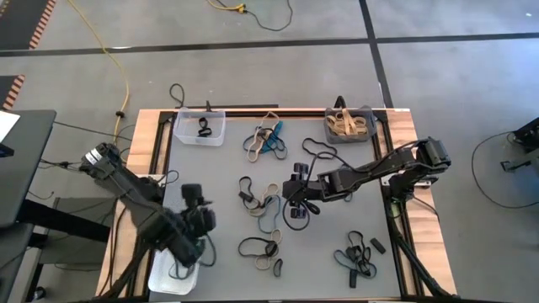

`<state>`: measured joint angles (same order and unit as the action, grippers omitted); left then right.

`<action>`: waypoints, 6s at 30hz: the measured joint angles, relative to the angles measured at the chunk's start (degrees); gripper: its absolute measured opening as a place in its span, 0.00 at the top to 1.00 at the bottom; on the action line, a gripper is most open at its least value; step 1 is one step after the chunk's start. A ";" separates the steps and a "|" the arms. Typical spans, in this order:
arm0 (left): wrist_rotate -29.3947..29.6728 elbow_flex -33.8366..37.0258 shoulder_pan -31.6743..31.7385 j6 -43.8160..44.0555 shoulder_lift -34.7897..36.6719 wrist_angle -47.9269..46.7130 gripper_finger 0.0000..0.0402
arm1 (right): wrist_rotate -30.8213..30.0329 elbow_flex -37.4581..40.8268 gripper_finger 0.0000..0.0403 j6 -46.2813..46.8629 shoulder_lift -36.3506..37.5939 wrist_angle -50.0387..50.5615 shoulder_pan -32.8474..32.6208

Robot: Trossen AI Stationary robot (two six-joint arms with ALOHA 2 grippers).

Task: Sort rubber bands into baskets
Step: Put the black rubber band into the transparent bin

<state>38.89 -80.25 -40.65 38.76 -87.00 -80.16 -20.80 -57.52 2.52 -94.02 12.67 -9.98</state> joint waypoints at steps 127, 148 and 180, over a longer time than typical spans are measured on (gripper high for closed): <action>-38.47 19.93 80.45 -50.23 8.15 34.92 0.55 | 1.45 0.00 0.46 -0.46 -0.02 1.40 -0.15; -39.86 26.69 45.85 -48.78 8.15 49.90 0.55 | 1.51 0.00 0.46 0.07 -0.02 1.36 -0.59; -37.04 43.72 41.35 -48.22 -5.29 81.59 0.56 | 1.52 -0.02 0.46 0.06 -0.02 0.03 -0.52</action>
<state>1.85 -36.53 0.70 -9.46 -92.29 1.44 -19.28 -57.54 2.58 -94.04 12.70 -10.50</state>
